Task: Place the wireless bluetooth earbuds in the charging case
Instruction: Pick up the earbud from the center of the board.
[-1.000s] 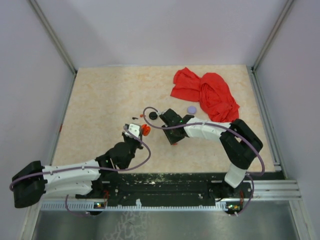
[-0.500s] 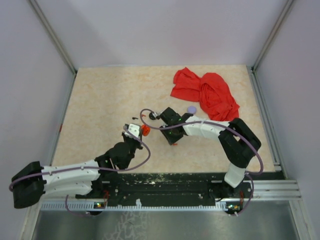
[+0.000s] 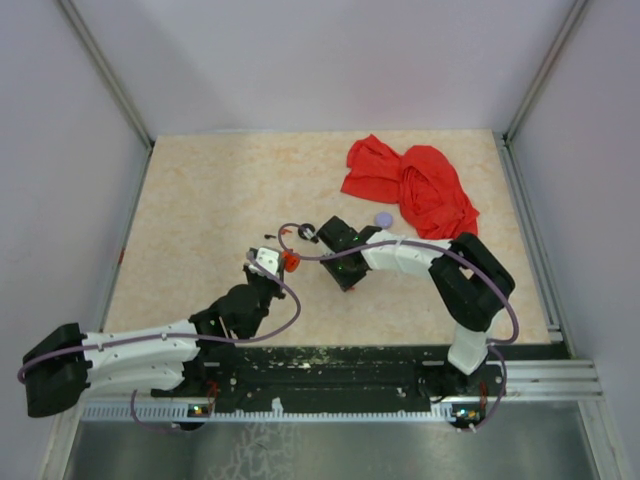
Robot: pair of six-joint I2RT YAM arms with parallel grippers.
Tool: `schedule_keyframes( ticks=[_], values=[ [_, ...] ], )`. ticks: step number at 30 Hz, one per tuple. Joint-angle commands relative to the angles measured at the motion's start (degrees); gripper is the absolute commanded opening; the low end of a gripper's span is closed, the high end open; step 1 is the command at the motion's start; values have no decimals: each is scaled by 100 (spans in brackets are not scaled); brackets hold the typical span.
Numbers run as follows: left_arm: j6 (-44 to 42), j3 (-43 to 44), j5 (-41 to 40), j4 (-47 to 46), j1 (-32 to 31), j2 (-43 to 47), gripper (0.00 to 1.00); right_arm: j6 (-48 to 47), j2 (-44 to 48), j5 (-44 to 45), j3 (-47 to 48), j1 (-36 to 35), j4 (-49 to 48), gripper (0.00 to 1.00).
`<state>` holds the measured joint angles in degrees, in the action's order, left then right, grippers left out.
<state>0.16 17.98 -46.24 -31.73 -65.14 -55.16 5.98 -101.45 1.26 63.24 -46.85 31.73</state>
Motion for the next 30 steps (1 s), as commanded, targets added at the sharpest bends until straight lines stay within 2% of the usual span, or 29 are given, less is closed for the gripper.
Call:
schedule_keyframes(
  ticks=[1,3,11,20,25,30],
  values=[
    [-16,171,44,-53,-16,75,1,-52,-75,141,276,-35,-34,25],
    [-16,174,50,-45,-7,61,0,-45,-94,147,289,-35,-48,25],
    [2,160,66,-51,-15,60,1,-26,169,5,171,-25,-216,11],
    [180,59,319,-145,94,149,0,-16,1512,-540,-241,77,-1002,11],
    [482,-96,904,-59,474,414,0,-25,2065,-1088,-402,143,-1521,11],
    [617,-234,1875,4,950,643,0,44,2664,-1600,-657,225,-2273,10]
  ],
)
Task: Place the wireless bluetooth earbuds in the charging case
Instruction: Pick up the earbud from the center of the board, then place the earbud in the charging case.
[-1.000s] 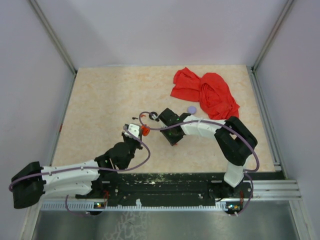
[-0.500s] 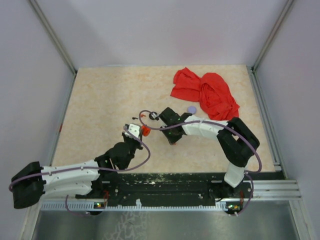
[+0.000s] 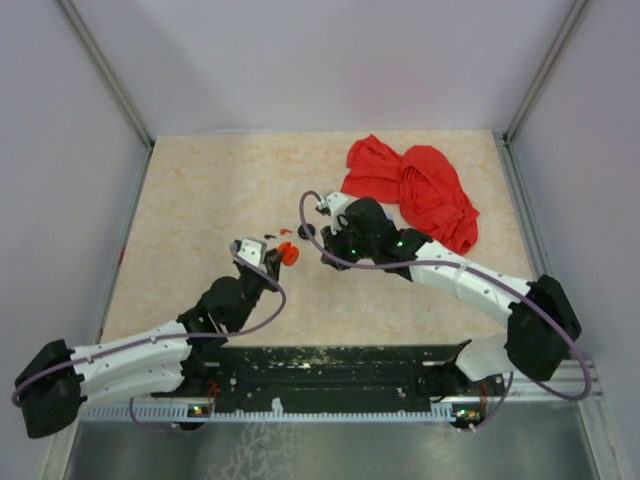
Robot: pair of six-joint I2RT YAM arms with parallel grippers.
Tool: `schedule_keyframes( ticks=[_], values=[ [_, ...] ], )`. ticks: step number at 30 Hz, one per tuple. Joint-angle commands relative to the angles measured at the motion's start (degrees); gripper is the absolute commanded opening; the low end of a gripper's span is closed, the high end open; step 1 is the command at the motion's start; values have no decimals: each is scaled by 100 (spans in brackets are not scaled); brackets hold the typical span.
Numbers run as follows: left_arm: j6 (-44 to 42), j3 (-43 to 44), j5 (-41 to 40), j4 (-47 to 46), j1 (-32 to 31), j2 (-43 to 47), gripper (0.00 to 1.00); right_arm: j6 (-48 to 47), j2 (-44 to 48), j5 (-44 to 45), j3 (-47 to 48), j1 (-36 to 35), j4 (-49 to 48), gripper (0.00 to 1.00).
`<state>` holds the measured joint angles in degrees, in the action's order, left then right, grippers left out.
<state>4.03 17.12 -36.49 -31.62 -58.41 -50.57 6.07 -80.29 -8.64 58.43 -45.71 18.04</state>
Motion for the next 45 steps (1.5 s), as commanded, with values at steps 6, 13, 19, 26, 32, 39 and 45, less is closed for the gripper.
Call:
schedule_keyframes(
  ticks=[6,13,19,26,32,39,45],
  values=[
    [199,-319,1543,-316,446,243,0,305,1136,-1285,-523,247,-1891,9],
    [3,-397,2006,-652,479,237,0,748,1435,-1904,-1036,245,-3226,8],
    [-218,-390,2338,-853,482,301,0,1211,1386,-2254,-1332,246,-4089,7],
    [-315,-468,2517,-1059,487,402,0,1556,1198,-2454,-1455,247,-4555,7],
    [-287,-534,2456,-1128,486,583,0,1733,1118,-2324,-1619,241,-4784,7],
    [-221,-621,2441,-1207,487,740,0,2115,927,-2354,-1820,247,-5287,7],
    [-190,-657,2427,-1245,485,803,0,2230,857,-2403,-1836,247,-5403,7]
  ],
)
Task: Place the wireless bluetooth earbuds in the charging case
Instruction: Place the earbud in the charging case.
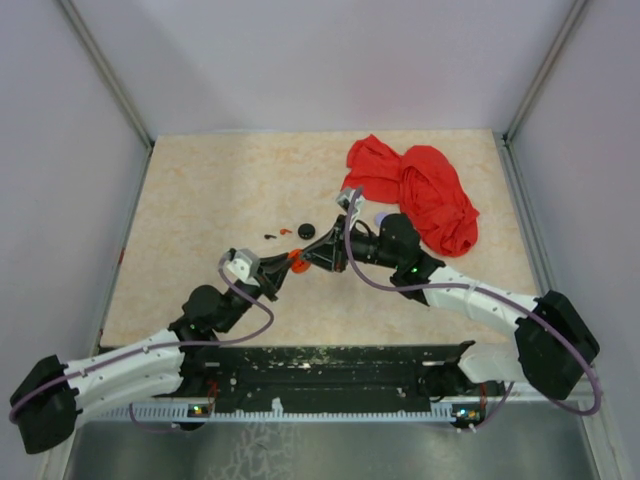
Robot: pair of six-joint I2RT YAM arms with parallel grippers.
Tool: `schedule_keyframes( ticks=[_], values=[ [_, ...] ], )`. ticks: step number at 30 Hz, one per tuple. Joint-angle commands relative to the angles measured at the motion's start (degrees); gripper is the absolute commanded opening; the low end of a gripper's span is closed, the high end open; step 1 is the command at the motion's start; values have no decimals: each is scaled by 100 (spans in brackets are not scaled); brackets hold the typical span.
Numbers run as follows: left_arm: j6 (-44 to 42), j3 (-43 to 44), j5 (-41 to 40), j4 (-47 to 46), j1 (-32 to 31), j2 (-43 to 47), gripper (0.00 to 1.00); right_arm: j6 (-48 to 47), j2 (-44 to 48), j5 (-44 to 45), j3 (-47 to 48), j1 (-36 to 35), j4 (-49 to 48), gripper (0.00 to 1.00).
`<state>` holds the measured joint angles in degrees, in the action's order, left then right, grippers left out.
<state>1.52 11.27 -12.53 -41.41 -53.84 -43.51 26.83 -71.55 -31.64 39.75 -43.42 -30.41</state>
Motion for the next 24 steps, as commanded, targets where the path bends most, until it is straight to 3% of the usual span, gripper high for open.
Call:
schedule_keyframes(
  ticks=[1,24],
  values=[
    [59,-71,32,-274,28,90,0,161,-21,-111,33,17,-569,7],
    [197,-169,33,-637,29,124,0,277,-170,-37,50,18,-464,7]
  ],
)
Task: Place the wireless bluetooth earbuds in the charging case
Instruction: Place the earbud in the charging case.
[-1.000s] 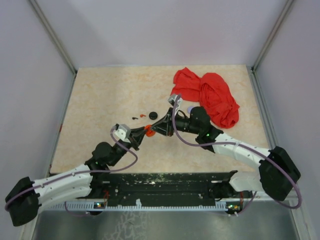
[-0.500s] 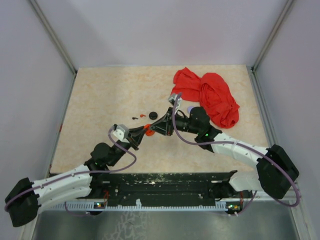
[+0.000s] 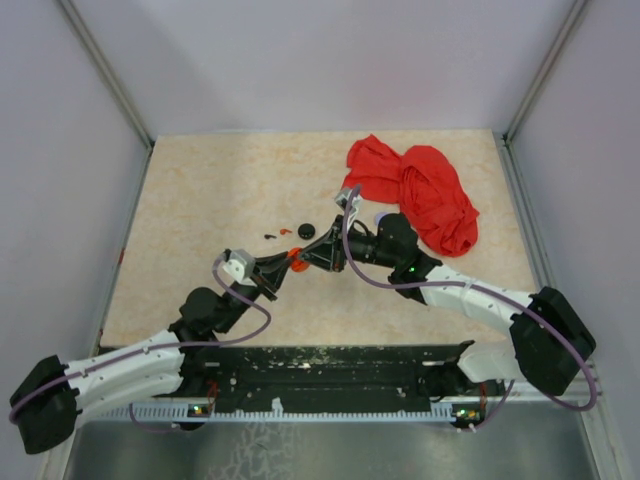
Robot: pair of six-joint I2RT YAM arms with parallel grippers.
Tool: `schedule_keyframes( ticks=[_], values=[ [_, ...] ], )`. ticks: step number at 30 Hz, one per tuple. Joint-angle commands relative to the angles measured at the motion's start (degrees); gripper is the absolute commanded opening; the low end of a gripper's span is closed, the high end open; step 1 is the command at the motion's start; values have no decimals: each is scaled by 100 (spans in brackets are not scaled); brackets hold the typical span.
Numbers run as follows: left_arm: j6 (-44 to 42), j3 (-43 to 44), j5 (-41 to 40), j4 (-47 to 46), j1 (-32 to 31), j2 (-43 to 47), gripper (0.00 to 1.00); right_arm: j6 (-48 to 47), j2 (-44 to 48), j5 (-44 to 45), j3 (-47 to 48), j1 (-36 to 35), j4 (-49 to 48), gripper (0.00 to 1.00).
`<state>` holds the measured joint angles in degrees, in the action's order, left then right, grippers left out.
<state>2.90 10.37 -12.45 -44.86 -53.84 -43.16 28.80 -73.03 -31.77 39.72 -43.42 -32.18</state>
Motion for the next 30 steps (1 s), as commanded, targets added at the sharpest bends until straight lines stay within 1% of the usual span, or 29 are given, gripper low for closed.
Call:
schedule_keyframes(
  ticks=[1,12,25,30],
  values=[
    [54,-92,13,-313,23,89,0,96,-37,-34,61,15,-281,7],
    [-68,-109,2,-400,30,112,0,152,-35,202,188,18,138,7],
    [-201,-30,141,-497,15,-136,0,668,-150,-105,106,-4,-511,7],
    [-188,-43,125,-497,18,-90,0,592,-171,-60,134,-26,-412,7]
  ],
)
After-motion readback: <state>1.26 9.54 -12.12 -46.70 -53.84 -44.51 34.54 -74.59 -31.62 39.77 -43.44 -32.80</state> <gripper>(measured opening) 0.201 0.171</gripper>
